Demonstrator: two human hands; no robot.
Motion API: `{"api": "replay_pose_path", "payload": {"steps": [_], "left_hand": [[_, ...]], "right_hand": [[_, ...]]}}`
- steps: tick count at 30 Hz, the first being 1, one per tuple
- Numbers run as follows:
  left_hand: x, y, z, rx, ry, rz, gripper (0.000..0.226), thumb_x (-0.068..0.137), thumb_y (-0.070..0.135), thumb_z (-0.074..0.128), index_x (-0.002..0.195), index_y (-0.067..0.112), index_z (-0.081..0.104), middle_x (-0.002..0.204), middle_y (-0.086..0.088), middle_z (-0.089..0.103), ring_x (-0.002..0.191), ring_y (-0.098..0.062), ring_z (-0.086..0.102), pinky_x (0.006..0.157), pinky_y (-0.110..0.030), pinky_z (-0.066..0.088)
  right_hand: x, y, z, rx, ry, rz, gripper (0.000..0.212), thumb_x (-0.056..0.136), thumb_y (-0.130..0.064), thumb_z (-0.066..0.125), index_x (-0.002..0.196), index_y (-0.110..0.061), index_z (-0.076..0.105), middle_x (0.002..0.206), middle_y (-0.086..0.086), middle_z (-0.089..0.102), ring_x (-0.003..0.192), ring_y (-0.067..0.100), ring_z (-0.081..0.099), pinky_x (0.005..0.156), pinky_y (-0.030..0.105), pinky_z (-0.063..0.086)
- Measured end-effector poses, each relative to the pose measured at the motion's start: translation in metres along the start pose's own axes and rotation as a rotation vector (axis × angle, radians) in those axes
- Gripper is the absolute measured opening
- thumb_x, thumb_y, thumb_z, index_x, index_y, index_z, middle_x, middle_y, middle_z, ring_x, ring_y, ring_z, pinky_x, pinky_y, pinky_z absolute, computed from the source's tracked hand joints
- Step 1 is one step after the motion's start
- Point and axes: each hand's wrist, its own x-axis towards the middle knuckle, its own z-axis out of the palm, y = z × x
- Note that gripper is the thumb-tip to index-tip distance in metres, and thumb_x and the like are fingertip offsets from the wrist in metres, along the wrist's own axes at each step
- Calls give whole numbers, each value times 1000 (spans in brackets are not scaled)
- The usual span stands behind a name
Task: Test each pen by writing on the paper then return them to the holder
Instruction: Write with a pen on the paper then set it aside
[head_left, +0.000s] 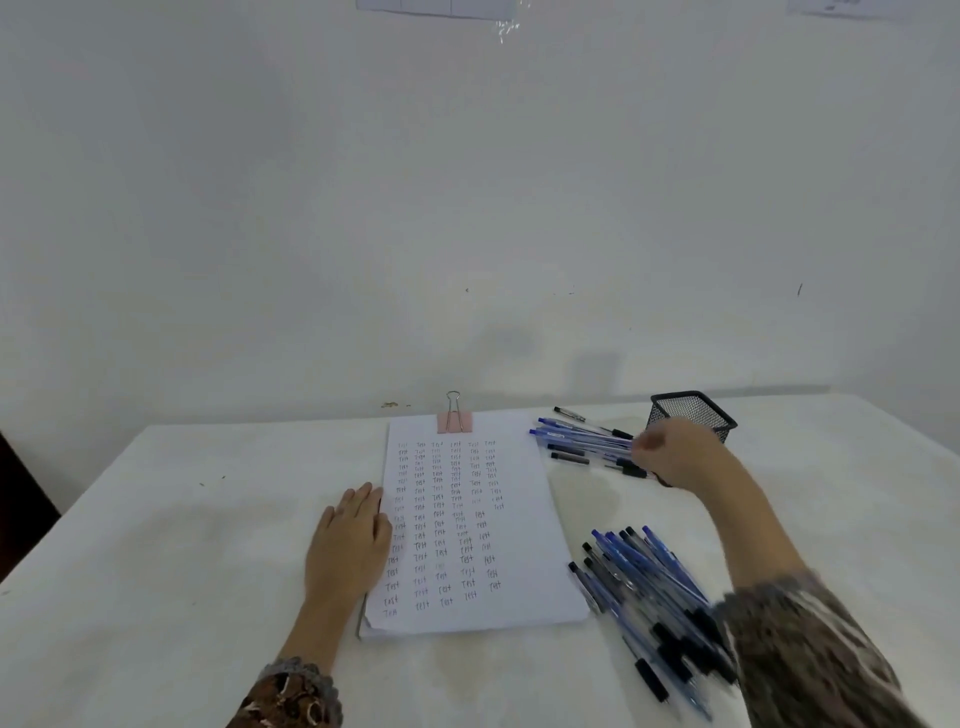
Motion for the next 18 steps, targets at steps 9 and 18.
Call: {"api": "replay_pose_path", "payload": {"steps": [9, 18], "left_hand": [[-2, 3, -3, -15, -1, -5, 47, 99, 26, 25, 145, 17, 25, 154, 3, 21, 143, -12, 14, 117, -30, 8], [0, 0, 0, -4, 0, -3, 47, 99, 27, 26, 145, 17, 25, 154, 2, 21, 143, -12, 13, 117, -31, 8]], "right_hand": [[82, 17, 92, -311, -51, -276, 27, 94, -21, 48, 120, -14, 56, 124, 7, 53, 116, 22, 49, 89, 27, 37], [70, -5, 80, 866, -66, -311, 14, 94, -18, 49, 82, -18, 44, 66, 4, 45, 54, 11, 40, 48, 17, 30]]}}
